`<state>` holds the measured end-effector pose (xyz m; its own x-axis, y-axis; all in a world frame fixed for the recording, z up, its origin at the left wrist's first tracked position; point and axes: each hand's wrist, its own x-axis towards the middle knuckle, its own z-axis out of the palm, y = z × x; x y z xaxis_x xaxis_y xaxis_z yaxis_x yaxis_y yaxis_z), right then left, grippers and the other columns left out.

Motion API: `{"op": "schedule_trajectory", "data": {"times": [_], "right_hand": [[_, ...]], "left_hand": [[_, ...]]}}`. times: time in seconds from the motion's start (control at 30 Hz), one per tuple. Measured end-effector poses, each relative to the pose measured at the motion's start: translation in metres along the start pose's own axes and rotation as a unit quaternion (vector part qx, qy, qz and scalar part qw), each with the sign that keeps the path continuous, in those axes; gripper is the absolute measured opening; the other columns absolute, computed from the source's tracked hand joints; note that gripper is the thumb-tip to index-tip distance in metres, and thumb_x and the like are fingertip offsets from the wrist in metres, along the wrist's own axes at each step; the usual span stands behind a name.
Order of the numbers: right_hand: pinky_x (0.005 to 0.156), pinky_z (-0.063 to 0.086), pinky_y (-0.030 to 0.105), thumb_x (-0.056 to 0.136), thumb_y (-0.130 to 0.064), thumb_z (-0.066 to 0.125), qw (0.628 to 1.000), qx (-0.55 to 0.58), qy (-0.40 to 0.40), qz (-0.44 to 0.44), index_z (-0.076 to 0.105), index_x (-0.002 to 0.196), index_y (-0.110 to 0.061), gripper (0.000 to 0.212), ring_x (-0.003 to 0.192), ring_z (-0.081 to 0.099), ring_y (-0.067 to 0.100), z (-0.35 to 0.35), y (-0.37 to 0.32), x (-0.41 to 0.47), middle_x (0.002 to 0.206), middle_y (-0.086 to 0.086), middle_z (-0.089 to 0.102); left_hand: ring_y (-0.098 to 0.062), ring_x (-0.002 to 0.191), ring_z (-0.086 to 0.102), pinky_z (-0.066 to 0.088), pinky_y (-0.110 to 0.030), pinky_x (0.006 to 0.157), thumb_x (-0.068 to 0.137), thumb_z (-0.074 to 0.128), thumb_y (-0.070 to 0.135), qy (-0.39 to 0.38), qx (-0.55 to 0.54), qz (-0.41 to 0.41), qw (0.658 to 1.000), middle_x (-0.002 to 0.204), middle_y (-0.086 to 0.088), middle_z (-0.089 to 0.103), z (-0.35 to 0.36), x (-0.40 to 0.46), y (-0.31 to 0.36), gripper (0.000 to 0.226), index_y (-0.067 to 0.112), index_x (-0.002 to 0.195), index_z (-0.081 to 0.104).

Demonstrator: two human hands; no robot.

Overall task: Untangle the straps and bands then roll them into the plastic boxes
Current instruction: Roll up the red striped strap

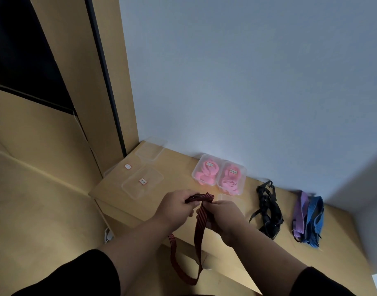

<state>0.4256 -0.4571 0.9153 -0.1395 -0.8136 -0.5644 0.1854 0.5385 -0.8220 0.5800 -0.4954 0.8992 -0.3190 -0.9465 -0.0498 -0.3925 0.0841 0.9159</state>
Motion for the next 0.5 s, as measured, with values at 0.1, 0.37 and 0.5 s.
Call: {"op": "schedule_trajectory", "data": {"times": [0.1, 0.37, 0.5], "right_hand": [[0.064, 0.059, 0.033, 0.097, -0.005, 0.060, 0.999, 0.025, -0.018, 0.025, 0.068, 0.103, 0.007, 0.015, 0.072, 0.069, 0.026, 0.003, -0.003, -0.002, 0.085, 0.019, 0.073], [0.082, 0.056, 0.047, 0.102, -0.034, 0.054, 0.991, 0.113, -0.053, 0.053, 0.071, 0.107, -0.002, 0.036, 0.067, 0.062, 0.025, 0.008, 0.001, -0.010, 0.073, 0.013, 0.065], [0.070, 0.057, 0.039, 0.106, -0.026, 0.049, 0.991, 0.125, -0.036, 0.034, 0.065, 0.110, 0.002, 0.032, 0.060, 0.058, 0.022, 0.007, 0.000, -0.013, 0.065, 0.010, 0.060]], "left_hand": [[-0.016, 0.083, 0.065, 0.054, -0.032, 0.082, 0.092, 0.061, 0.016, 0.009, 0.089, 0.055, 0.994, 0.095, 0.002, 0.068, 0.001, 0.004, -0.007, 0.032, 0.029, 0.120, 0.070], [-0.011, 0.105, 0.059, 0.041, -0.010, 0.091, 0.092, 0.057, 0.006, 0.033, 0.163, 0.186, 0.968, 0.116, -0.003, 0.063, -0.001, 0.005, -0.016, 0.036, 0.016, 0.125, 0.069], [-0.003, 0.109, 0.056, 0.040, -0.009, 0.094, 0.089, 0.056, 0.002, -0.009, 0.115, 0.177, 0.977, 0.118, 0.005, 0.061, 0.000, 0.005, -0.011, 0.044, 0.020, 0.127, 0.067]]}}
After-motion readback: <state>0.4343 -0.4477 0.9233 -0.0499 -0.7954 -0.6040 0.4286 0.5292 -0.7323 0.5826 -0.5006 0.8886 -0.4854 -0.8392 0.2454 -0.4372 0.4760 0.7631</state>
